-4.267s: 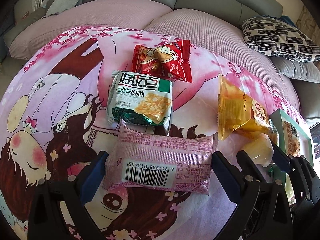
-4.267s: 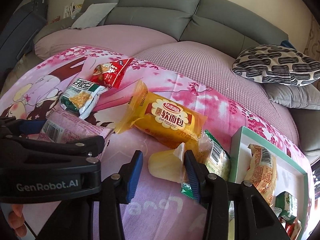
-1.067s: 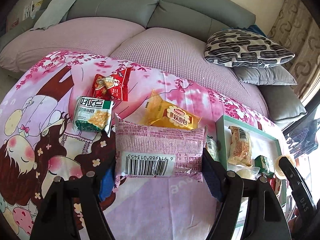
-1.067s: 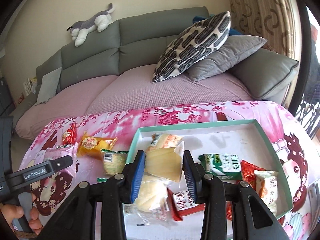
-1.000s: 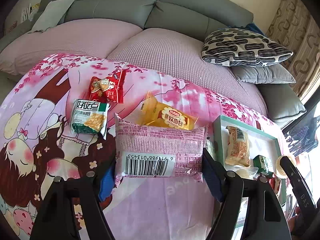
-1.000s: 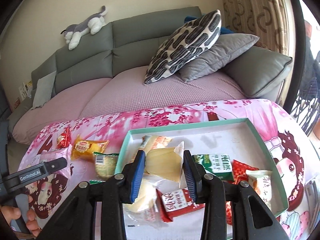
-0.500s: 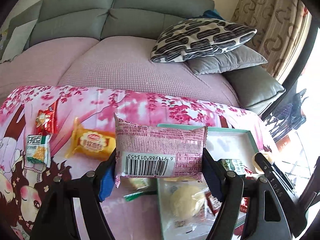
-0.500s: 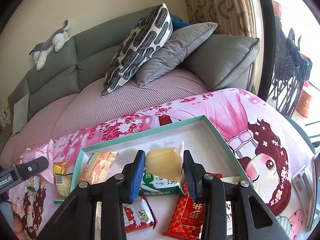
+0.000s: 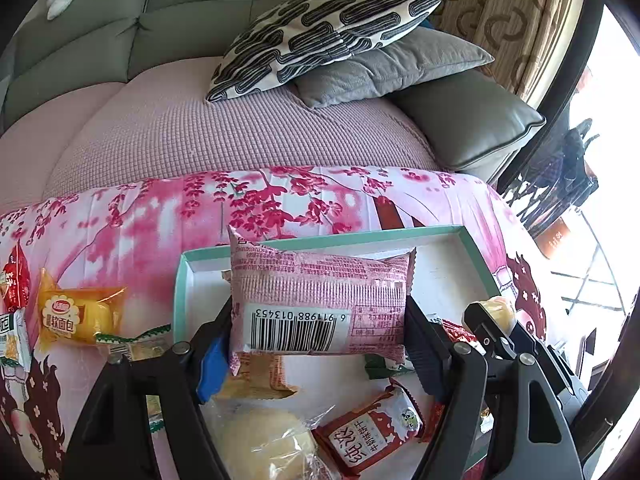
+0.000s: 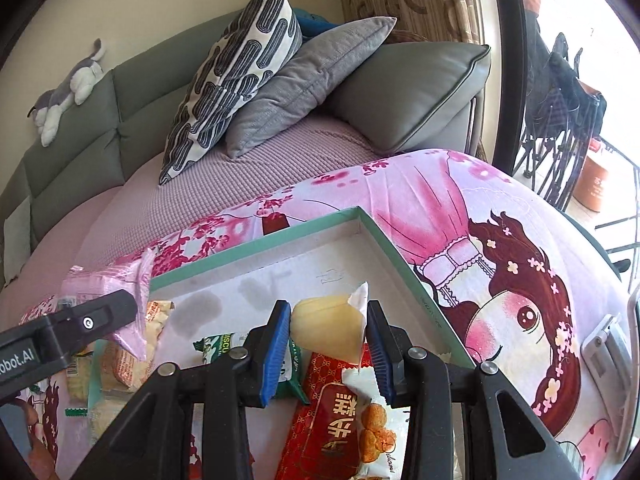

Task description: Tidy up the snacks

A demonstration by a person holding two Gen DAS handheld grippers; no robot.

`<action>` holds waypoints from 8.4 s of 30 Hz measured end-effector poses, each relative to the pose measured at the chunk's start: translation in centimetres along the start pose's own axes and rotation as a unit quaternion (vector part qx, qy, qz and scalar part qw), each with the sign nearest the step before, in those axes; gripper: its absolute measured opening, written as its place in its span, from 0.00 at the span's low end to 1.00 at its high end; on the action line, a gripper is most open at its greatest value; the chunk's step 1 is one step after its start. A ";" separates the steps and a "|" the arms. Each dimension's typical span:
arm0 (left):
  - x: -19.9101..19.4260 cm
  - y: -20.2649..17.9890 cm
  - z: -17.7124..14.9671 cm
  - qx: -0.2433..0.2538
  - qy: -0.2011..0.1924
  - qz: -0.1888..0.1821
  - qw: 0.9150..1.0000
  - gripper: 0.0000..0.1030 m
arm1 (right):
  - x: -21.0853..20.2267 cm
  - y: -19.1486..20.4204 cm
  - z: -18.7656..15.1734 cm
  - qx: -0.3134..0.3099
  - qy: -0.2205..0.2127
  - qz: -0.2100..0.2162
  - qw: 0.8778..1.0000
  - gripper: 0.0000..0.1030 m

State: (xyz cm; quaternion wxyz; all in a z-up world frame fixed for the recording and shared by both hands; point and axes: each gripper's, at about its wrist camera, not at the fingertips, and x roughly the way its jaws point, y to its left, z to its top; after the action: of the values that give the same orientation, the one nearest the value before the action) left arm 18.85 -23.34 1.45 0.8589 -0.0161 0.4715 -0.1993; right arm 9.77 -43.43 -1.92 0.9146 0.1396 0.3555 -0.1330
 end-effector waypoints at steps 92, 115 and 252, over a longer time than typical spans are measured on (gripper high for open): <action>-8.1 12.8 -8.8 -0.122 -0.048 0.170 0.977 0.99 | -5.3 8.9 -4.0 -0.122 0.041 0.037 0.991 1.00; -13.2 24.0 -11.1 -0.233 -0.106 0.243 0.936 0.99 | -6.8 19.5 -7.9 -0.193 0.021 0.141 0.971 1.00; -2.7 -1.4 -5.3 0.038 -0.050 0.030 0.998 0.54 | -4.3 1.0 -2.3 -0.021 -0.024 -0.008 0.999 0.24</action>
State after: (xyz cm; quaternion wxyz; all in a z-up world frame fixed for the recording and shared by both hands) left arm 12.78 -22.81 1.03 0.8870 0.0208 0.4204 -0.1897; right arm 5.61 -41.07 -0.43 0.9243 0.1147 0.3376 -0.1361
